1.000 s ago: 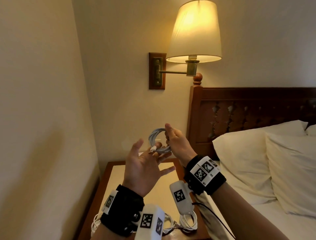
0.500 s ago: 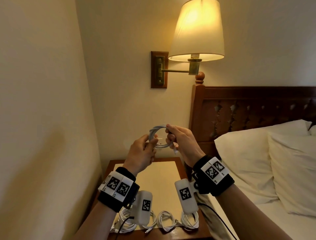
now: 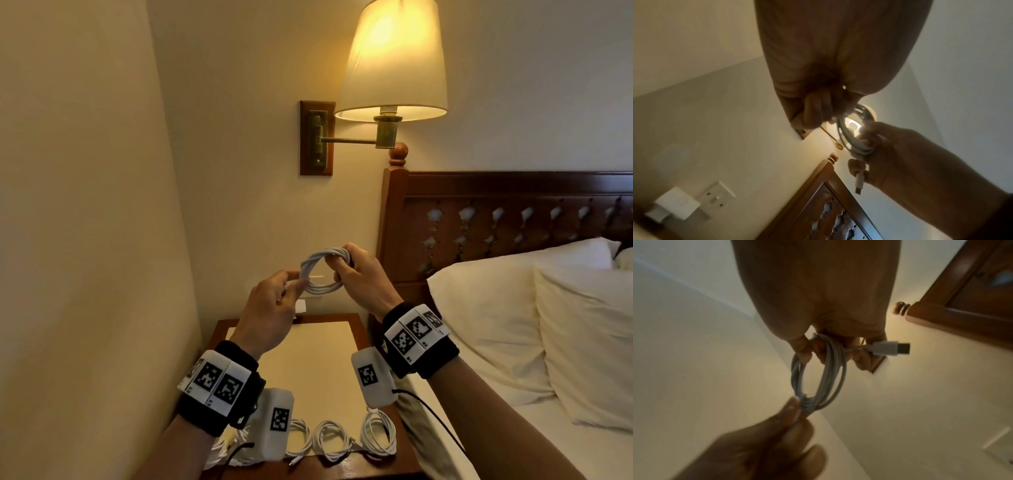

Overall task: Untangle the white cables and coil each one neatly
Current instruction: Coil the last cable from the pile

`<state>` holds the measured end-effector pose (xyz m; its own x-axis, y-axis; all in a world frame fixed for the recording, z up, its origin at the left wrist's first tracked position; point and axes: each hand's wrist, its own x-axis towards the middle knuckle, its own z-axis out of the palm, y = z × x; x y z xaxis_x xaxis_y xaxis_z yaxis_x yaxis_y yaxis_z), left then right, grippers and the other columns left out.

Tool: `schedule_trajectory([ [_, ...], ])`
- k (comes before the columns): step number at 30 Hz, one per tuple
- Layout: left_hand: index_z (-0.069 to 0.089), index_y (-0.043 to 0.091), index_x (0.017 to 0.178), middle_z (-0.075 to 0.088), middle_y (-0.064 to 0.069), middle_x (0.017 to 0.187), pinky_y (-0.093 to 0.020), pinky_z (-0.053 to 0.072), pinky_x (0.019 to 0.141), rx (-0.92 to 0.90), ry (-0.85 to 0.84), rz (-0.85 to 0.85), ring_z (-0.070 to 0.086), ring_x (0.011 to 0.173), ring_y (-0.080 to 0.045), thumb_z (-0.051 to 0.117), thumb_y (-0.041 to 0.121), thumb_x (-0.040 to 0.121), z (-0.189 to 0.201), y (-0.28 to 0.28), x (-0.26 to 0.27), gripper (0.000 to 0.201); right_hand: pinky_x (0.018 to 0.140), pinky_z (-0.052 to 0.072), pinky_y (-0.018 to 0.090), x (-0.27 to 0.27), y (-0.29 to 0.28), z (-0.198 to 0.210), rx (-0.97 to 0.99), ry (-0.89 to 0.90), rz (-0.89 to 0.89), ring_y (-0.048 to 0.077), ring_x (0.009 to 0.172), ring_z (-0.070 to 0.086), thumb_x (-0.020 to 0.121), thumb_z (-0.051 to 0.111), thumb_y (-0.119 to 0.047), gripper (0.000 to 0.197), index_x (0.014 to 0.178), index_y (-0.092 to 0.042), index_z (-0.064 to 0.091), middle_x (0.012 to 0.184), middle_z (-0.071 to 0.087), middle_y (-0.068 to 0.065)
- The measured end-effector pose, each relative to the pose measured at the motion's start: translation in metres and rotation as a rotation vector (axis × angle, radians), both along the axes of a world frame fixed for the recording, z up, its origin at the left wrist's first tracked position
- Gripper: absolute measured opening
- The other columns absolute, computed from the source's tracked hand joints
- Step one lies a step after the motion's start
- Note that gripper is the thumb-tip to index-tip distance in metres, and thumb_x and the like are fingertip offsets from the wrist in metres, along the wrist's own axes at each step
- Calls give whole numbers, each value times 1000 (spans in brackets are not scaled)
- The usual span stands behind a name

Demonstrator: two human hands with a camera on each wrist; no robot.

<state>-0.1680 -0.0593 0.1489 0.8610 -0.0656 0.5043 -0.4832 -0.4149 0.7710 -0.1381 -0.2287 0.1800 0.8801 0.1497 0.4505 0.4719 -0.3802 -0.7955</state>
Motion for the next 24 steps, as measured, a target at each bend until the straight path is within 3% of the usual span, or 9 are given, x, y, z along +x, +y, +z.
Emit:
schedule_trajectory([
  [2, 57, 23, 115, 49, 15, 53, -20, 36, 51, -113, 139, -89, 44, 48, -4, 44, 31, 101, -4, 2, 6, 20, 61, 42, 25, -4, 5, 0, 67, 15, 49, 9, 64, 48, 100, 49, -21, 17, 90, -9, 54, 75, 53, 0],
  [5, 58, 22, 115, 52, 2, 60, -21, 33, 48, -248, 272, -261, 40, 52, -10, 38, 27, 104, -5, 4, 9, 23, 61, 39, 25, -8, 9, -6, 156, 63, 114, 10, 64, 44, 101, 48, -22, 16, 89, -12, 53, 75, 49, 0],
  [7, 62, 24, 111, 67, -1, 76, -22, 38, 54, -222, 289, -222, 48, 60, -10, 41, 29, 103, -5, 5, 7, 23, 59, 39, 24, -9, 11, -10, 218, 107, 136, 9, 62, 43, 101, 47, -22, 16, 89, -14, 54, 73, 49, -1],
  [9, 64, 28, 110, 72, 6, 88, -25, 39, 60, -235, 314, -185, 50, 69, -9, 47, 31, 101, -5, 4, 7, 20, 60, 38, 25, -10, 11, -11, 264, 150, 141, 10, 62, 42, 101, 45, -20, 18, 86, -14, 53, 72, 48, -1],
  [14, 72, 23, 101, 54, 8, 76, -24, 35, 59, -304, 341, -162, 41, 66, -11, 59, 29, 95, -11, 10, 11, 15, 67, 37, 31, -12, 9, -14, 380, 250, 160, 19, 72, 42, 96, 37, -5, 21, 78, -9, 47, 76, 46, 6],
  [16, 71, 12, 105, 49, 7, 67, -22, 35, 53, -485, 426, -292, 36, 61, -10, 56, 22, 96, -15, 12, 11, 20, 67, 39, 31, -13, 5, -16, 359, 263, 199, 19, 75, 45, 97, 39, -4, 19, 86, -7, 54, 80, 49, 6],
  [18, 69, 4, 107, 57, 4, 70, -20, 39, 50, -624, 496, -392, 40, 62, -10, 54, 16, 96, -16, 15, 8, 23, 66, 41, 28, -14, -2, -18, 303, 249, 229, 16, 75, 49, 98, 45, -7, 17, 99, -7, 61, 83, 53, 7],
  [20, 67, 1, 110, 64, 3, 76, -19, 43, 52, -668, 528, -440, 45, 64, -9, 53, 13, 96, -18, 17, 8, 24, 65, 46, 27, -13, -11, -19, 164, 171, 206, 15, 74, 53, 98, 52, -10, 16, 107, -10, 65, 85, 59, 9],
  [24, 68, 2, 111, 67, 0, 85, -18, 46, 56, -642, 561, -447, 51, 69, -8, 58, 17, 89, -22, 18, 9, 28, 76, 55, 41, -7, -21, -29, -107, -9, 56, 21, 86, 61, 93, 62, -16, 14, 106, -16, 69, 94, 66, 2],
])
